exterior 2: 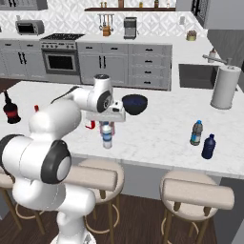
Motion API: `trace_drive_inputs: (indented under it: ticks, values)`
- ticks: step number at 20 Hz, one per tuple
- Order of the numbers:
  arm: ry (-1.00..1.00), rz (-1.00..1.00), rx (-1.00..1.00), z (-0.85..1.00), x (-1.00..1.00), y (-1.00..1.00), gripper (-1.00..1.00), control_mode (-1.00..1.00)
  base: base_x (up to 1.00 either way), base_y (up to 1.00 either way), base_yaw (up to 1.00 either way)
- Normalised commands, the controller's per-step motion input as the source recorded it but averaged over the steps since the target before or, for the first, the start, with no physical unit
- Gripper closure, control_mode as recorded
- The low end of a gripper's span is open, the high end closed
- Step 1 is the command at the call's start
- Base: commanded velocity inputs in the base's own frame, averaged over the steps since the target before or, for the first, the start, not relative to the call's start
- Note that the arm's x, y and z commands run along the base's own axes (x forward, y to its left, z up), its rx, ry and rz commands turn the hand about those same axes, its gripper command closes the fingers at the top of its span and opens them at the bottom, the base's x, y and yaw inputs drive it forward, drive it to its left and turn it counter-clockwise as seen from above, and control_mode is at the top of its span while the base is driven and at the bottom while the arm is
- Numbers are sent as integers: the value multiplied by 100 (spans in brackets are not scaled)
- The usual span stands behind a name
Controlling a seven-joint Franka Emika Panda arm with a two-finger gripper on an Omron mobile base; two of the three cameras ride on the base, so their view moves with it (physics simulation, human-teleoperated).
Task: Move the plastic bottles in the middle to the plastics group, and the glass bottles in the middle to the glass group.
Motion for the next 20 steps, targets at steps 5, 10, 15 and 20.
trace_drive_inputs:
  ticks: [5,10,15,20]
  values:
    - [1,0,0,4,0,-97,100,-100,0,0,0]
    - [0,0,0,0,0,-100,100,-100,0,0,0]
    - [3,0,1,3,0,-100,100,-100,0,0,0]
    - [5,0,1,9,0,-97,100,-100,0,0,0]
